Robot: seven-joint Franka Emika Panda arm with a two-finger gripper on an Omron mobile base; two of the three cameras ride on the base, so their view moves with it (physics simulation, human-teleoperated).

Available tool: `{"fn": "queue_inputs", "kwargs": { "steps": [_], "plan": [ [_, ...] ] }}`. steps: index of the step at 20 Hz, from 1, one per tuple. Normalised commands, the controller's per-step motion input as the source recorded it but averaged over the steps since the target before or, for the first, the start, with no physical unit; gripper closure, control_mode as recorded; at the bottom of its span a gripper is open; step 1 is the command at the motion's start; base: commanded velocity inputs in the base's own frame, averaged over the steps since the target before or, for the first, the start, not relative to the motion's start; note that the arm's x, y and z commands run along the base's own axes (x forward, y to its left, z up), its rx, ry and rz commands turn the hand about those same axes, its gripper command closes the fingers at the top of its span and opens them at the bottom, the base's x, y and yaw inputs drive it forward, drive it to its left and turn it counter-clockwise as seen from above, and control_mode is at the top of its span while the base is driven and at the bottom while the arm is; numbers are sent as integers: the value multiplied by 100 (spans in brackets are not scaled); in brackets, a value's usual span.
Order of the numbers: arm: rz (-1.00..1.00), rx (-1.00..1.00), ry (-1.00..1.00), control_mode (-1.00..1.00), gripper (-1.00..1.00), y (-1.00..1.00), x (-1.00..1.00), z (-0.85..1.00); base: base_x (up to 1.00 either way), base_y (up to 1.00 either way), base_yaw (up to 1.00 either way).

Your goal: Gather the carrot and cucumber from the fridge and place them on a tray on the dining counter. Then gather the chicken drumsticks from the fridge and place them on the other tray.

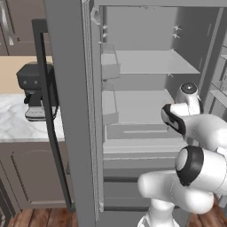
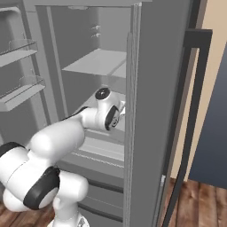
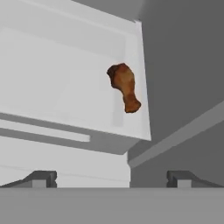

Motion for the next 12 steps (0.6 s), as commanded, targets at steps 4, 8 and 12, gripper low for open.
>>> {"fn": "queue_inputs", "kwargs": {
  "steps": [4, 8, 12],
  "plan": [
    [0, 0, 1, -100, -100, -22, 24, -22, 0, 0, 0],
    [0, 0, 1, -100, -100, -18, 26, -19, 0, 0, 0],
    [0, 0, 2, -100, -100, -14, 29, -19, 0, 0, 0]
  ]
}}
